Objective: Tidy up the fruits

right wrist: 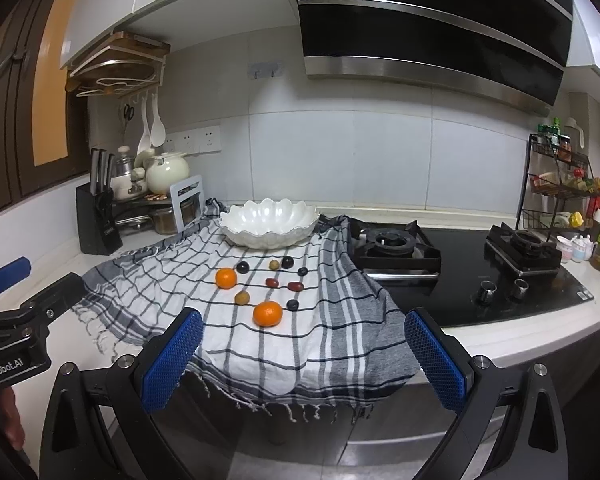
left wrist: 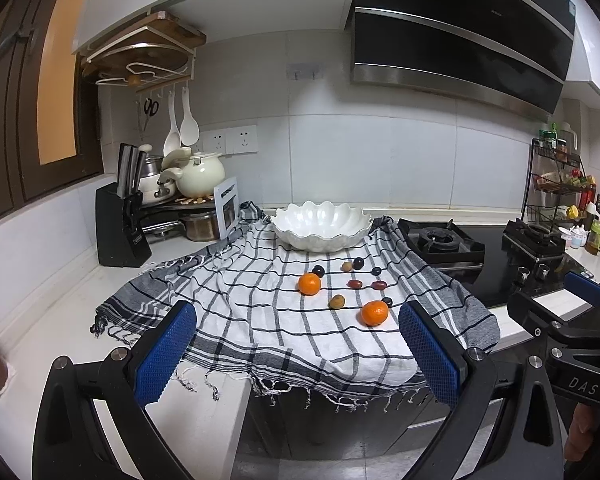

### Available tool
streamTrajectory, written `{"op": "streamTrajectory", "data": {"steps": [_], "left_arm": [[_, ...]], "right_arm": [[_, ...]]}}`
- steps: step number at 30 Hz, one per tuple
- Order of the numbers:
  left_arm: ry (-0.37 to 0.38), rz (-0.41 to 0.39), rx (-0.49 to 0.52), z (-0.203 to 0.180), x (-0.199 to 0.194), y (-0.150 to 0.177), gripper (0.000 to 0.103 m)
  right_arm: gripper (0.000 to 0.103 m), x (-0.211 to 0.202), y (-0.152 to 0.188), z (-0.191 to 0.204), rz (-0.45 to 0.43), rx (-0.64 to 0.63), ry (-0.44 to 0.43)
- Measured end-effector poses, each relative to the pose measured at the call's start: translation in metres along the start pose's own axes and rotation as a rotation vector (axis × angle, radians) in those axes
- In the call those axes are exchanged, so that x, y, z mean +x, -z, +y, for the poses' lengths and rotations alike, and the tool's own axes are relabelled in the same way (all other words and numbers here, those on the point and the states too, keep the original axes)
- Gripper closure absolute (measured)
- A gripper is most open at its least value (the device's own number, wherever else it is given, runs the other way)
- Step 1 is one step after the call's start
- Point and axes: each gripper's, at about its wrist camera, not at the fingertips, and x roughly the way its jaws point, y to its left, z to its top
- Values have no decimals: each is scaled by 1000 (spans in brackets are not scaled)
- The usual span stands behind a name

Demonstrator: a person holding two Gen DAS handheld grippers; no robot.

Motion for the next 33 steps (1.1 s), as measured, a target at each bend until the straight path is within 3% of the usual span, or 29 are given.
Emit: {"op": "streamTrajectory", "data": {"steps": [33], "left_arm": [[5, 0, -4, 2, 4, -1, 0]], "right_arm": [[1, 11, -3, 4, 11, 4, -20]]}}
